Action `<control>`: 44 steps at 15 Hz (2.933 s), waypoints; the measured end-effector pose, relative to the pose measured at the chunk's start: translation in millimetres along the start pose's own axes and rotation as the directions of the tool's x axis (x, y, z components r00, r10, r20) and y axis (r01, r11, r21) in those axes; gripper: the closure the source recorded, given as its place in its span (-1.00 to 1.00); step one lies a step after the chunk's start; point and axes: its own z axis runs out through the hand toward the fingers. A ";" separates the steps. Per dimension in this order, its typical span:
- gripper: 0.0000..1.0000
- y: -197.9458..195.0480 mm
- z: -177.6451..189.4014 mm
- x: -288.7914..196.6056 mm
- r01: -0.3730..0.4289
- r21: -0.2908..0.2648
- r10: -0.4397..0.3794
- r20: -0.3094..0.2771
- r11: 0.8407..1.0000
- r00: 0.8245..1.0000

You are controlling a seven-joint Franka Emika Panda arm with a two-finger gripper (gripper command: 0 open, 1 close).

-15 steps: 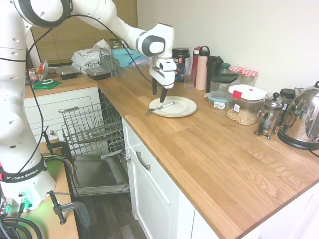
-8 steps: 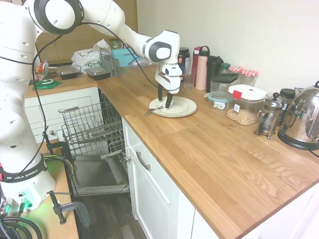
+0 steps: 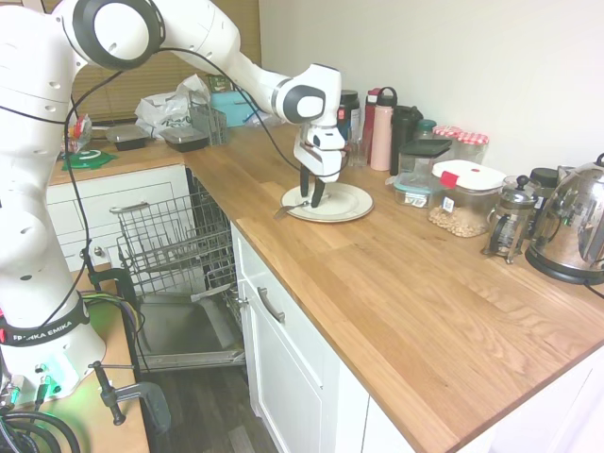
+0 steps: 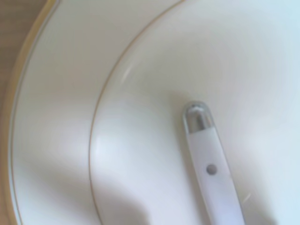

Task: Put the fork in the dishwasher

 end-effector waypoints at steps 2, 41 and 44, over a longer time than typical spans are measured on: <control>1.00 1.3 0.0 3.0 -0.005 0.002 0.005 -0.002 1.000 1.000; 1.00 52.8 -62.4 -547.4 0.300 -0.150 -0.336 -0.424 0.942 0.841; 1.00 26.5 9.5 -556.2 0.296 -0.245 -0.378 -0.436 0.923 0.817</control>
